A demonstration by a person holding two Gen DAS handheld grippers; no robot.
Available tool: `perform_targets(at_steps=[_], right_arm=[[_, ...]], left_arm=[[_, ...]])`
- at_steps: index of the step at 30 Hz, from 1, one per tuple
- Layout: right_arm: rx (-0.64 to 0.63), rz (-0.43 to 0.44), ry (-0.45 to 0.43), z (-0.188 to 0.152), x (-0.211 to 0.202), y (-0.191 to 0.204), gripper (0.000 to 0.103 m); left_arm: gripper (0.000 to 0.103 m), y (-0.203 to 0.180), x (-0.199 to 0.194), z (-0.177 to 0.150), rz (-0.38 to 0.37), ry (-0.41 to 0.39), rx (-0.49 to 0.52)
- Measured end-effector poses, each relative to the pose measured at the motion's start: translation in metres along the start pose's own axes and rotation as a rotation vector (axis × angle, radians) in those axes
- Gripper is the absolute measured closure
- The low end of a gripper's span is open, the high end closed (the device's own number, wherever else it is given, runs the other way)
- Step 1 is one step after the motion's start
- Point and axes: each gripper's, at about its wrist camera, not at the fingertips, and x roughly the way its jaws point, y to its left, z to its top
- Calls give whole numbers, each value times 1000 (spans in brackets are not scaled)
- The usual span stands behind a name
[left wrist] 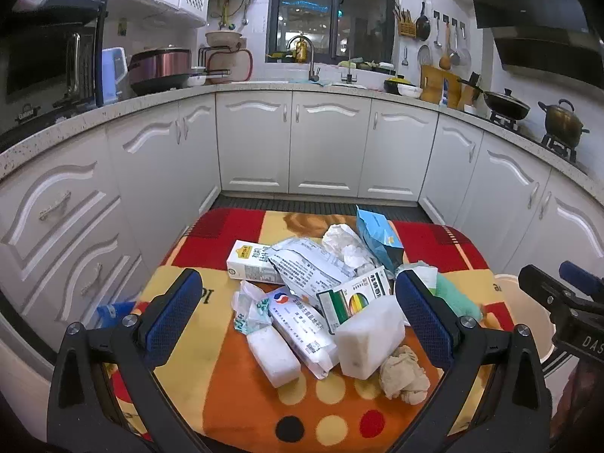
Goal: Collect trash
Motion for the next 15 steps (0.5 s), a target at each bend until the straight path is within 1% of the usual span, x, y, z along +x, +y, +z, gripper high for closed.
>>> perform_targets(at_steps=[7, 15], right_arm=[[-12, 5, -25, 2, -2, 7, 0], [-28, -2, -56, 4, -5, 12, 0]], left_arm=[[1, -3, -6, 1, -6, -32, 23], [1, -6, -11, 3, -19, -64, 21]])
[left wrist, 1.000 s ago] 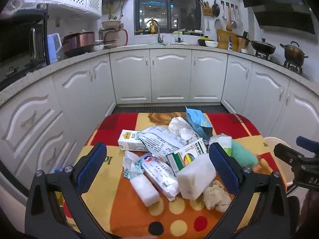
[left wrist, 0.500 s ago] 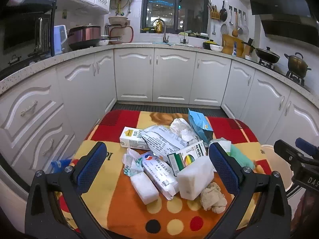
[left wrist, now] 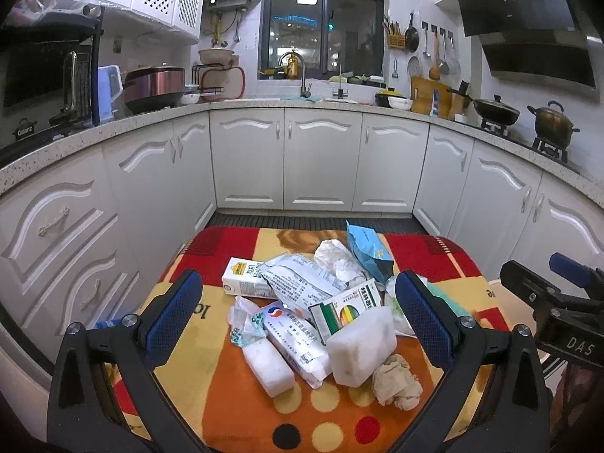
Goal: Collect trash
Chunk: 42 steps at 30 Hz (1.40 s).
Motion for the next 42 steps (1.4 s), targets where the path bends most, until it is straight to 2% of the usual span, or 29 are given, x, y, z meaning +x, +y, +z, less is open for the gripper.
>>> perform_targets(at_steps=[15, 42], right_arm=[[6, -2, -29, 1, -5, 1, 0], [15, -4, -19, 0, -6, -7, 0]], left_arm=[[1, -1, -8, 1, -22, -24, -7], [1, -9, -7, 2, -32, -31, 1]])
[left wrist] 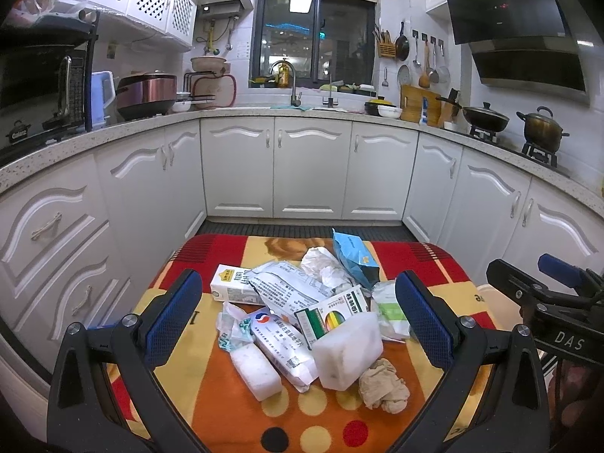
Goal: Collect trash
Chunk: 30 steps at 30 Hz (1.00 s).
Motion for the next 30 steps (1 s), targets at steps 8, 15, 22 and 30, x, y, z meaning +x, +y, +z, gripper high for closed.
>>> perform_targets(at_steps=[8, 15, 22, 30], right_arm=[[1, -6, -2, 0, 0, -1, 0], [10, -2, 3, 0, 3, -1, 0], [10, -4, 0, 0, 3, 0, 0], [10, -6, 0, 0, 3, -1, 0]], left_arm=[[1, -1, 1, -1, -1, 2, -1], [1, -4, 2, -2, -1, 5, 1], [1, -4, 2, -2, -3, 7, -1], [1, -6, 3, -3, -2, 7, -1]])
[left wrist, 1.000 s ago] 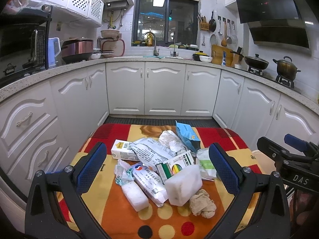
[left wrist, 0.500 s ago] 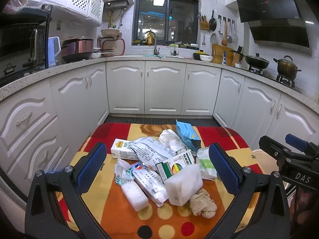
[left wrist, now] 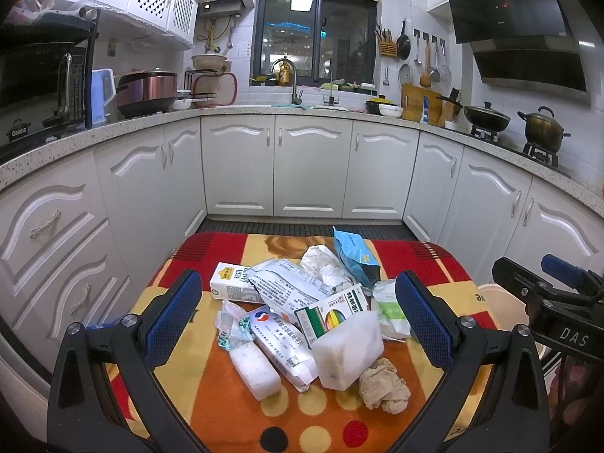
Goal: Collect trash
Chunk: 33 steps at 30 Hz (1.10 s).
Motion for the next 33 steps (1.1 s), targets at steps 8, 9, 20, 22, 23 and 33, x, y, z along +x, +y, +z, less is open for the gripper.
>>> perform_targets(at_steps=[8, 9, 20, 22, 23, 33], right_arm=[[2, -1, 3, -1, 0, -4, 0], [3, -1, 3, -1, 0, -4, 0], [0, -3, 16, -2, 2, -4, 0], [-2, -2, 19, -2, 3, -3, 0], [-4, -3, 21, -2, 3, -4, 0], [-24, 27, 86, -11, 19, -3, 0]], left_arm=[[1, 3, 1, -1, -1, 5, -2], [1, 3, 1, -1, 0, 4, -2], [1, 4, 2, -3, -1, 8, -2], [1, 4, 2, -3, -1, 9, -2], [1, 4, 2, -4, -1, 12, -2], [1, 32, 16, -28, -68, 124, -42]])
